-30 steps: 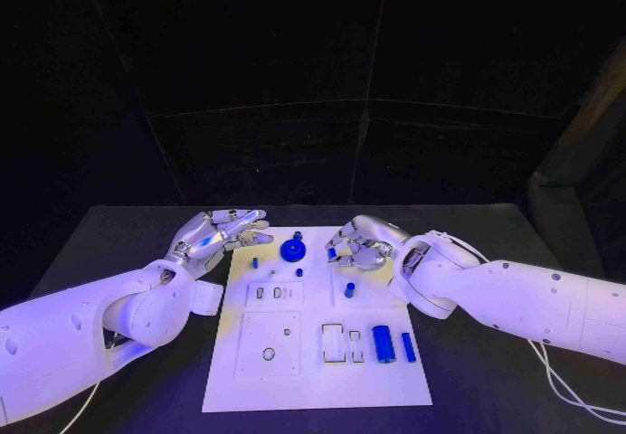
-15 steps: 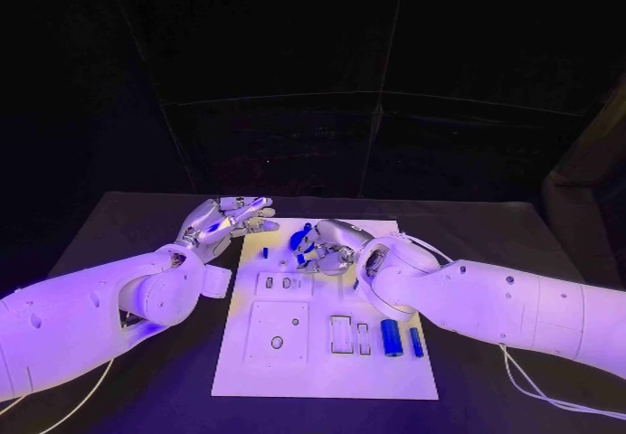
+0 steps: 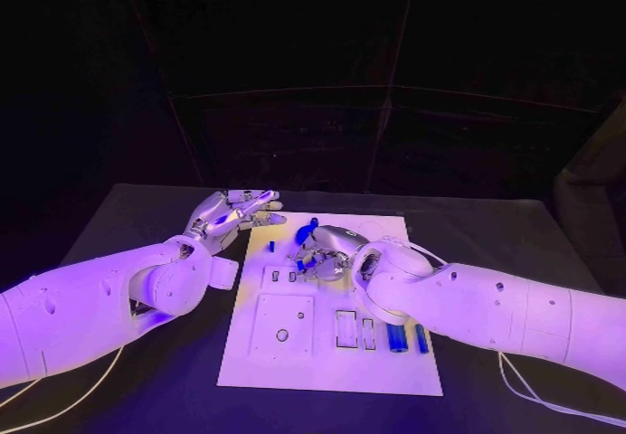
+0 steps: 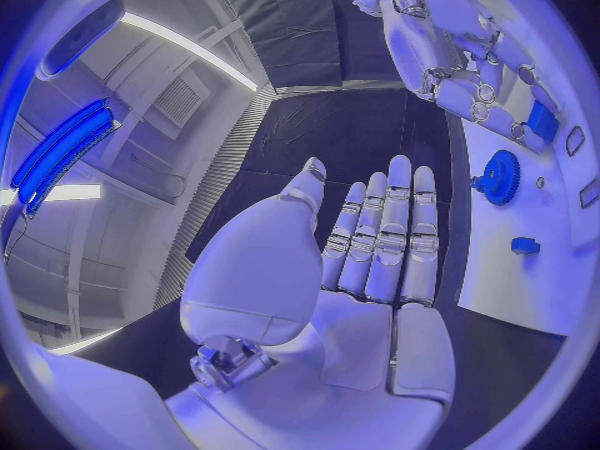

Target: Assemble the parts on the task board

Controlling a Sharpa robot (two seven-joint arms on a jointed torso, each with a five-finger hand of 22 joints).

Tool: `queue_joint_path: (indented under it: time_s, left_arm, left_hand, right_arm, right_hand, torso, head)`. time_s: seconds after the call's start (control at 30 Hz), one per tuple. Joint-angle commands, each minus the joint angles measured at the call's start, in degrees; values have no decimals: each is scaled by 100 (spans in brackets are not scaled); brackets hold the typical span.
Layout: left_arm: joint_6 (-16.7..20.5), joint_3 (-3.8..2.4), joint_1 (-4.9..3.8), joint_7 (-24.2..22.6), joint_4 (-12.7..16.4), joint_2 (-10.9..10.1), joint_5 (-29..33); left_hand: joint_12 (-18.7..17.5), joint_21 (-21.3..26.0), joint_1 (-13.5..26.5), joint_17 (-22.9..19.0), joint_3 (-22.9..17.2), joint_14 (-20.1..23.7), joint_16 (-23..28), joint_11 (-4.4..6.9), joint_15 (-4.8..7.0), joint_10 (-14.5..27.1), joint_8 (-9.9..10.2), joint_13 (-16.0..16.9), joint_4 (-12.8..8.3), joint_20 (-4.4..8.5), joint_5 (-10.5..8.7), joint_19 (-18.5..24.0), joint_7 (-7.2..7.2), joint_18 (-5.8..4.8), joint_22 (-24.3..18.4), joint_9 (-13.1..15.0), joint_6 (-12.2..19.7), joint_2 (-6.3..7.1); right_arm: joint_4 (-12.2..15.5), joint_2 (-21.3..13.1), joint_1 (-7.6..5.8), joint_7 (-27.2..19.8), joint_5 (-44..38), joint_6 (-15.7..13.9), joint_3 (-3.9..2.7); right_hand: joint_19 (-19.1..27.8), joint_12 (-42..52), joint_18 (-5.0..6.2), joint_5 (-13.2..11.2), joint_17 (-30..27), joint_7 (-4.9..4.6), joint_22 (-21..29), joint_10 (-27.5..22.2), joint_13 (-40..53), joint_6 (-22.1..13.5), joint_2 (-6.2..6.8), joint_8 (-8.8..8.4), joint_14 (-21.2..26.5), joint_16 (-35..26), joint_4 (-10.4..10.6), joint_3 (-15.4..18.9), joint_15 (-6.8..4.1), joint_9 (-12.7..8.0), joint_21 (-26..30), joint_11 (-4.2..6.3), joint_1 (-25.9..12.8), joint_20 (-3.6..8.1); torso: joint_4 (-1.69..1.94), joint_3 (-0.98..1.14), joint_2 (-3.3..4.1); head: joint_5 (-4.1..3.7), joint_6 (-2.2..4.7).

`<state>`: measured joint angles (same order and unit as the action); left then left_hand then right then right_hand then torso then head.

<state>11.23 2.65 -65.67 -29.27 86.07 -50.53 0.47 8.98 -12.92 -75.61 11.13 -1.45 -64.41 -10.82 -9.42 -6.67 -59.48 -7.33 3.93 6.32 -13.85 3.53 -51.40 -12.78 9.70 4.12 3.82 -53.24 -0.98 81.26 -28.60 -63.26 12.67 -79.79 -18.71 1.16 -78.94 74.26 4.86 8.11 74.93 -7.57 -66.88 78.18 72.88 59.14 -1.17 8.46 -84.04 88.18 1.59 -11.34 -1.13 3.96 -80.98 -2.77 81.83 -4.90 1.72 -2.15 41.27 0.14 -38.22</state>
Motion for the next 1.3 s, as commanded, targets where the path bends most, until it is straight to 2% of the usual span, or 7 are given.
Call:
queue_joint_path:
  time_s: [0.03, 0.2, 0.53, 0.93, 1.3]
  left_arm:
    - [-24, -5, -10, -66, -3, 8, 19]
    - [-25, -5, -10, -67, -20, 12, 19]
    - [-34, -5, -10, -61, -40, 23, 19]
    - [-42, -5, -10, -54, -45, 20, 19]
    - [-42, -5, -10, -55, -45, 16, 19]
  left_hand:
    - [-27, 30, 16, 5, -15, -23, 36, -27, -29, -16, 18, -6, -33, 13, -35, -42, -20, 92, -10, -5, 10, -63]
    - [-27, 30, 16, 5, -15, -23, 36, -27, -29, -16, 18, -6, -33, 13, -35, -42, -20, 92, -10, -5, 10, -63]
    - [-27, 30, 16, 5, -15, -23, 36, -27, -29, -16, 18, -6, -33, 13, -35, -42, -20, 92, -10, -5, 10, -63]
    - [-30, 37, 9, 12, -14, -30, 44, -26, -27, -24, 19, -5, -49, 14, -35, -48, -18, 93, -12, -4, 3, -73]
    - [-30, 37, 9, 12, -14, -30, 44, -26, -27, -24, 19, -5, -49, 14, -35, -48, -18, 93, -12, -4, 3, -73]
  right_arm:
    - [17, 15, 7, 27, -172, 187, 3]
    - [55, 21, 32, 27, -186, 233, 10]
    - [48, 28, 64, 68, -230, 416, 20]
    - [42, -3, 78, 267, -532, 509, 27]
    - [79, -15, 80, 374, -720, 617, 29]
  right_hand:
    - [-12, -29, -41, -12, 1109, 2, 4, -42, -70, 43, -28, 13, -506, 19, -8, -36, -37, 4, -14, 15, -56, 25]
    - [-13, -34, -41, -16, 1113, 2, 3, -46, -75, 44, -25, 12, -507, 21, -9, -38, -37, 4, -15, 15, -60, 25]
    - [-13, -38, -41, -28, 1119, 2, 2, -48, -78, 47, -11, 8, -508, 22, -14, -45, -36, 3, -14, 14, -74, 24]
    - [-4, -155, -38, -80, 1104, -15, 19, -141, -193, 16, 81, -37, -505, 15, -39, -75, -27, -6, -4, 1, -161, 17]
    - [-1, -189, -38, -117, 1105, -50, 26, -165, -220, -59, 220, -111, -505, 13, -52, -83, -4, -16, 3, -28, -282, -1]
  torso:
    - [-14, 4, 3]
    - [0, 2, 6]
    - [-7, 0, 1]
    - [5, -5, -3]
    - [-1, -3, -1]
  head:
    - [9, -9]
    - [28, -44]
    - [38, -69]
    - [23, -87]
    - [29, -89]
